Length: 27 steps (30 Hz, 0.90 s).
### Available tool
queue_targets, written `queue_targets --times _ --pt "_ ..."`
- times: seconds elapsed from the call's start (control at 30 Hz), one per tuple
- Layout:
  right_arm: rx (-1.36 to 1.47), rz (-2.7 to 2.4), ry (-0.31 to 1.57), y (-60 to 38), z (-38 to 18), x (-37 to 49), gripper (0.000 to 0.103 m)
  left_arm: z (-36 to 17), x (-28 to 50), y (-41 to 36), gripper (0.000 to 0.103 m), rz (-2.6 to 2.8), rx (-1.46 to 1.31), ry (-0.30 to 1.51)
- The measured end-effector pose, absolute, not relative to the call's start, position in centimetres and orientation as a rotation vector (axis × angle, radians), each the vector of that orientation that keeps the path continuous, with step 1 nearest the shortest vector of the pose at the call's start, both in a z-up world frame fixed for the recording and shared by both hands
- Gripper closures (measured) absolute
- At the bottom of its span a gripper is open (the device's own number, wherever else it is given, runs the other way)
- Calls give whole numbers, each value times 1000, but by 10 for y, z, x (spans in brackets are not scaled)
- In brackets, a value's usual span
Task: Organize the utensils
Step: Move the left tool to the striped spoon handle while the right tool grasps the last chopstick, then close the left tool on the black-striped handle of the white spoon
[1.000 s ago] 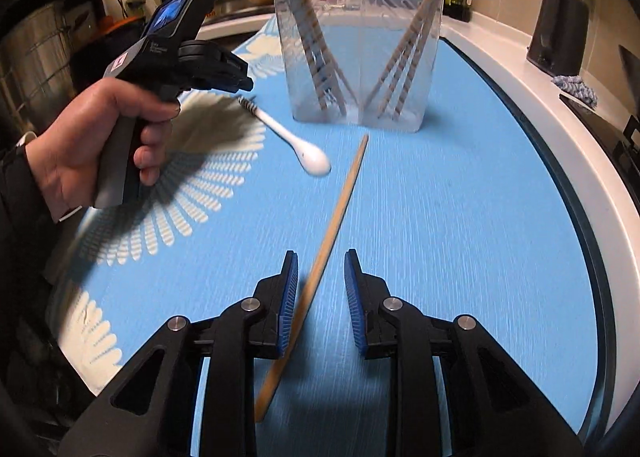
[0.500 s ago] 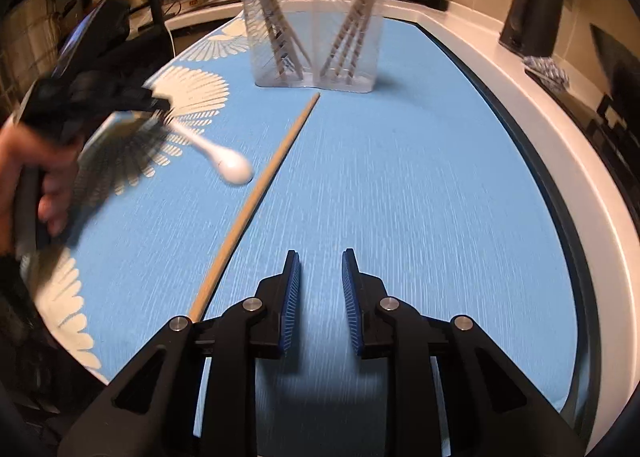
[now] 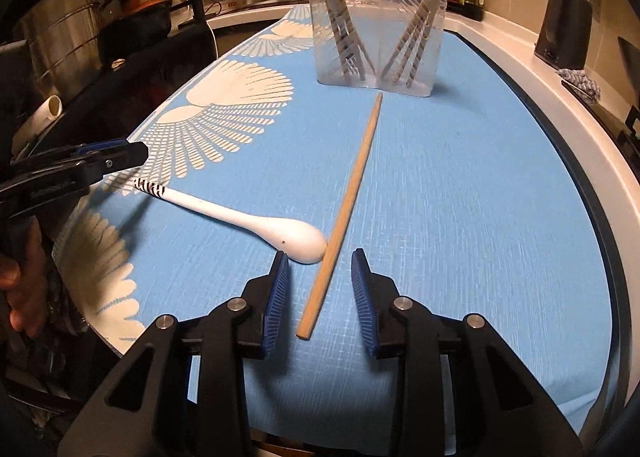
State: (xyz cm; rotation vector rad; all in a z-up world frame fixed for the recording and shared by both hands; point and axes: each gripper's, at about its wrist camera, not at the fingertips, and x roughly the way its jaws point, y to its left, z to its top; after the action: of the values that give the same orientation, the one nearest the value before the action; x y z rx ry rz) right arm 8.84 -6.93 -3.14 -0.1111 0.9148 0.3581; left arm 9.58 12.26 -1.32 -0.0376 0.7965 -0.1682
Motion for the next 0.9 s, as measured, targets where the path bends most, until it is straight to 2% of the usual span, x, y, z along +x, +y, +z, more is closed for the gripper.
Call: queue_targets --times 0.07,0.17,0.23,0.37,0.43,0.5,0.57,0.9 --pt "-119 337 912 -74 -31 87 88 -17 97 117 53 -235 25 797" --pt "-101 316 913 -86 -31 85 97 -27 99 103 49 -328 99 823" --pt "-99 301 907 -94 -30 83 95 -34 101 95 44 -368 139 845" --pt "-95 270 902 -111 -29 79 96 -35 98 89 43 -374 153 845" --pt "-86 254 904 -119 -30 79 96 -34 98 87 50 -366 143 850" --pt "-72 236 906 -127 -30 80 96 -33 97 85 67 -353 130 854" --pt "-65 220 907 -134 -31 81 96 -33 95 84 76 -328 112 857" --pt "-26 212 894 -151 -35 79 96 -34 77 84 85 -135 -165 872"
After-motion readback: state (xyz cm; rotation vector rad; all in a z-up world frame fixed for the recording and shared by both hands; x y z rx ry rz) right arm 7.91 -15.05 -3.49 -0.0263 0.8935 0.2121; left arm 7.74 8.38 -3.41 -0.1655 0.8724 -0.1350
